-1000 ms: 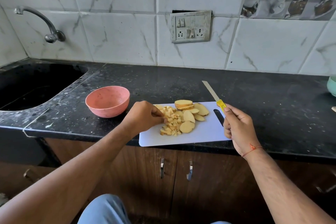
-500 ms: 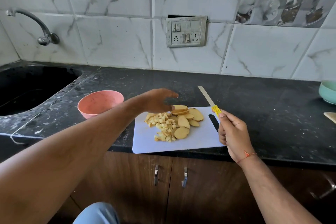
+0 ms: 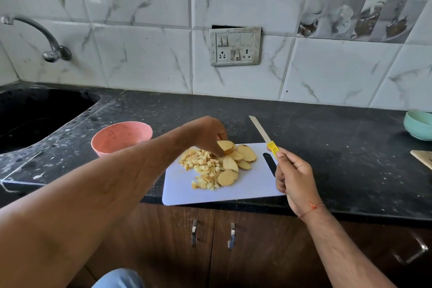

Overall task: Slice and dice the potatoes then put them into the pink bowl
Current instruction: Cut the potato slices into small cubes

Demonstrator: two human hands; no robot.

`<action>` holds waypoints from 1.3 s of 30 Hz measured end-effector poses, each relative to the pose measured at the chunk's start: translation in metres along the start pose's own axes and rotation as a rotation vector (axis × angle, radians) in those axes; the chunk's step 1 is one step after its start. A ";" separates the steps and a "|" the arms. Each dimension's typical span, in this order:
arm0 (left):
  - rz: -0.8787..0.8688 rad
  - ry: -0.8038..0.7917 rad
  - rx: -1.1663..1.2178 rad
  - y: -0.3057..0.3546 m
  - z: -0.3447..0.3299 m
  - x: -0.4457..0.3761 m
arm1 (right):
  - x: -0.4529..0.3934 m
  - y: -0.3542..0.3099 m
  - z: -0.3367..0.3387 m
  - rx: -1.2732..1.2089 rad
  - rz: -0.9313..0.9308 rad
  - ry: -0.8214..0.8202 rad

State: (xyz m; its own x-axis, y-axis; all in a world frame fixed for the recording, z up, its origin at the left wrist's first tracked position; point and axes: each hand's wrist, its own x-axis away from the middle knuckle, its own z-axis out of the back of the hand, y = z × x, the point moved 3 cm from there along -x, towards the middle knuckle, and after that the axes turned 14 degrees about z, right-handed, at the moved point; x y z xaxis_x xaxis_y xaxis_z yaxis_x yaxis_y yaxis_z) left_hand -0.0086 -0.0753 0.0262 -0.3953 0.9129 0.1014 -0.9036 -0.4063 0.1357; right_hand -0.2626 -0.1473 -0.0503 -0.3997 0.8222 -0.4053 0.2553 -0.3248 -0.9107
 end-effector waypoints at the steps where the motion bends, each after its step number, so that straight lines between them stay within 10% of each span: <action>1: 0.009 0.014 0.036 -0.002 0.000 0.001 | 0.000 0.000 0.000 -0.004 0.000 0.001; 20: 0.133 0.180 1.143 -0.066 -0.026 0.103 | 0.001 0.000 -0.002 0.042 0.038 -0.017; 32: 0.155 0.146 0.975 -0.114 -0.078 0.166 | 0.017 -0.007 -0.028 0.611 0.250 -0.110; 39: 0.186 0.180 0.921 -0.123 -0.086 0.157 | 0.080 -0.036 -0.094 0.929 0.397 -0.452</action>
State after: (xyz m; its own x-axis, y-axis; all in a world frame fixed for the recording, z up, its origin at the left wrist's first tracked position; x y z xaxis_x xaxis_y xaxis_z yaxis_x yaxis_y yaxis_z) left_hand 0.0266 0.1216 -0.0591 -0.6084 0.7916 0.0572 -0.3689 -0.3458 0.8627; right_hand -0.2212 -0.0264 -0.0423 -0.7692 0.3969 -0.5008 -0.2482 -0.9077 -0.3382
